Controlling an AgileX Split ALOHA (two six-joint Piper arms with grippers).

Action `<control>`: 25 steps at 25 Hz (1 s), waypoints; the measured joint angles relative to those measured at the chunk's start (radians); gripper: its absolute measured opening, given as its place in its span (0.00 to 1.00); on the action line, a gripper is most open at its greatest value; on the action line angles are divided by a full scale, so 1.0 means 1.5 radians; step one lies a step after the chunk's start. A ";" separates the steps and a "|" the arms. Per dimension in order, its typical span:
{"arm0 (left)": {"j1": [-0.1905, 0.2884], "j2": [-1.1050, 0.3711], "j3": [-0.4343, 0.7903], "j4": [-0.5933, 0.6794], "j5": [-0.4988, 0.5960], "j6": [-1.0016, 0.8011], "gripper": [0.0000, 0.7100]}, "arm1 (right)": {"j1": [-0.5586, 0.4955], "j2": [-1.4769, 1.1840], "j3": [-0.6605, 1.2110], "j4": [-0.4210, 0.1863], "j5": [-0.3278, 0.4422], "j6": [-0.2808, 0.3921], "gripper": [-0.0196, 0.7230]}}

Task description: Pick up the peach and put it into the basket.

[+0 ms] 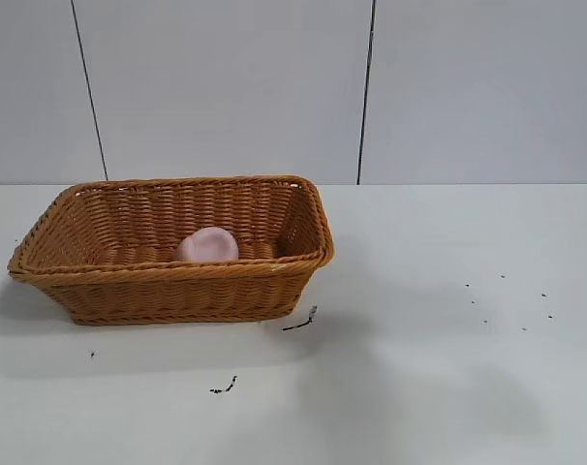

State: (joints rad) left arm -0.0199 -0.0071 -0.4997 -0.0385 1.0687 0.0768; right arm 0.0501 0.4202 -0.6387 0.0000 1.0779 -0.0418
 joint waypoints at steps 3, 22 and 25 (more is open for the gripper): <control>0.000 0.000 0.000 0.000 0.000 0.000 0.97 | 0.000 -0.066 0.041 0.004 -0.005 0.000 0.95; 0.000 0.000 0.000 0.000 0.000 0.000 0.97 | 0.000 -0.283 0.093 0.004 -0.039 0.000 0.95; 0.000 0.000 0.000 0.000 0.000 0.000 0.97 | 0.000 -0.283 0.093 0.004 -0.039 0.000 0.95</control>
